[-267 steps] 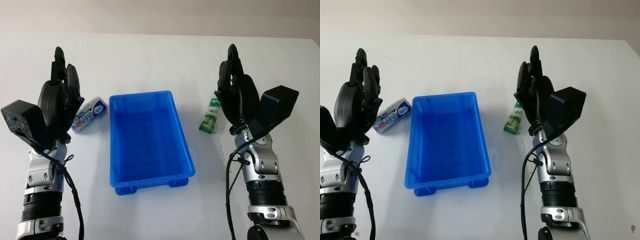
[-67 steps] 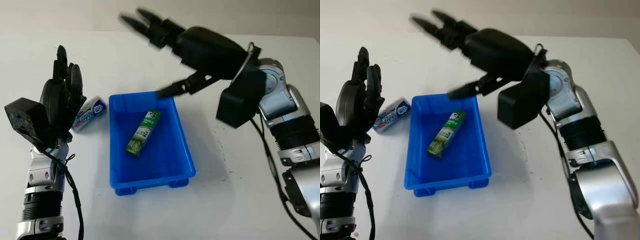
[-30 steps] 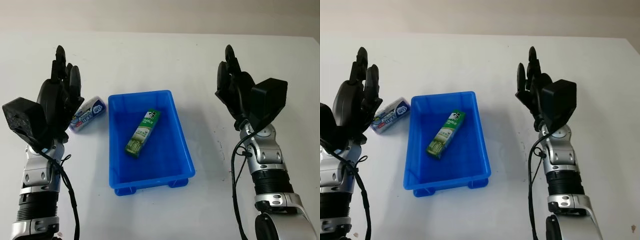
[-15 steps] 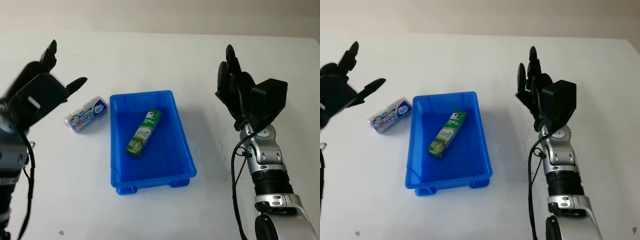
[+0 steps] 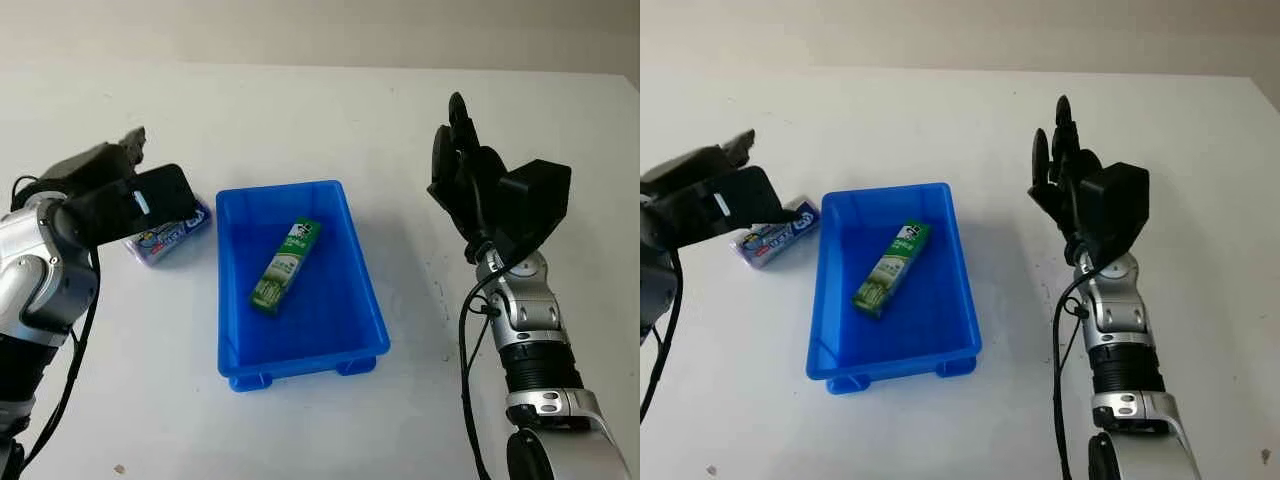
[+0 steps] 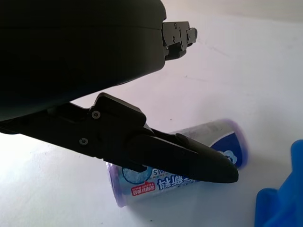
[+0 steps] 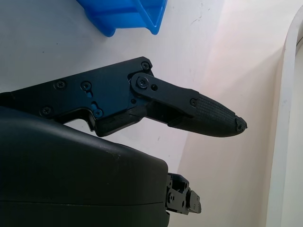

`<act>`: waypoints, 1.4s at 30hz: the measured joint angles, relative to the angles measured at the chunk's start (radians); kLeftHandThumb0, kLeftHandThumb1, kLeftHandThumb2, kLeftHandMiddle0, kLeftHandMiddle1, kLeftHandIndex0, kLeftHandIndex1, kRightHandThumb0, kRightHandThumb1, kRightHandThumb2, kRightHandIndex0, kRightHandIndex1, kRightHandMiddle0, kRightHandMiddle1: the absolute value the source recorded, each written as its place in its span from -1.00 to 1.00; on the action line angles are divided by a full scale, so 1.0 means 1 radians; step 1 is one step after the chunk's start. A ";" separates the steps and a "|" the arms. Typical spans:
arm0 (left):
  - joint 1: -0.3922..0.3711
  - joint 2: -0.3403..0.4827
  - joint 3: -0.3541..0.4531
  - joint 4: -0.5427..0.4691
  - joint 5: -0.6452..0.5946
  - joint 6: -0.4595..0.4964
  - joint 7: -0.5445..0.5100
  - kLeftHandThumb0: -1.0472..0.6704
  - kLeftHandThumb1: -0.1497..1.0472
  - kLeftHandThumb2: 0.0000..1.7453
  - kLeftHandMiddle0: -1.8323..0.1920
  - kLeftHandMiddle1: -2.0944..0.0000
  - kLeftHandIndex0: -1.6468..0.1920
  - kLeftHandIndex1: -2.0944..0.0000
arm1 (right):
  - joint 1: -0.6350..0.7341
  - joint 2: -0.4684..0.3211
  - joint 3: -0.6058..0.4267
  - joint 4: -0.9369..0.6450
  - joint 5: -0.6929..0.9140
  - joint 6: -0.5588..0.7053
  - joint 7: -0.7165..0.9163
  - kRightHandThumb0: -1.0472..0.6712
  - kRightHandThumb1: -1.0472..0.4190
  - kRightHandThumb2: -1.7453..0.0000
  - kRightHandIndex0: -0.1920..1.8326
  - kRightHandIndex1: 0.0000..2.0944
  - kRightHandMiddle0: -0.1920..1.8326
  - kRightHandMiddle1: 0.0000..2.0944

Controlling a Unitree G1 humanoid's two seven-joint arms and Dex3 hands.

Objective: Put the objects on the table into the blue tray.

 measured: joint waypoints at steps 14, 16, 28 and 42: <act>0.046 -0.004 -0.047 0.073 0.037 -0.115 -0.030 -0.85 0.97 -0.91 0.88 0.94 0.92 0.94 | 0.000 0.000 -0.001 -0.003 0.002 0.002 0.006 -0.64 -1.00 0.12 -1.00 -1.00 -1.00 -1.00; 0.063 -0.003 -0.049 0.080 0.041 -0.125 -0.038 -0.86 0.99 -0.91 0.88 0.94 0.93 0.95 | 0.000 0.000 -0.001 -0.003 0.002 0.002 0.006 -0.64 -1.00 0.12 -1.00 -1.00 -1.00 -1.00; 0.049 -0.002 -0.072 0.175 0.101 -0.204 -0.011 -0.75 1.00 -0.91 0.82 -0.94 0.98 -0.27 | 0.000 0.000 -0.008 -0.003 0.018 0.002 0.016 -0.65 -1.00 0.13 -1.00 -1.00 -1.00 -1.00; 0.000 -0.124 -0.133 0.341 0.256 -0.147 0.287 -0.38 1.00 -0.48 0.18 -1.00 0.96 -0.89 | 0.002 0.000 -0.020 -0.010 0.026 0.011 0.020 -0.64 -1.00 0.16 -1.00 -1.00 -1.00 -1.00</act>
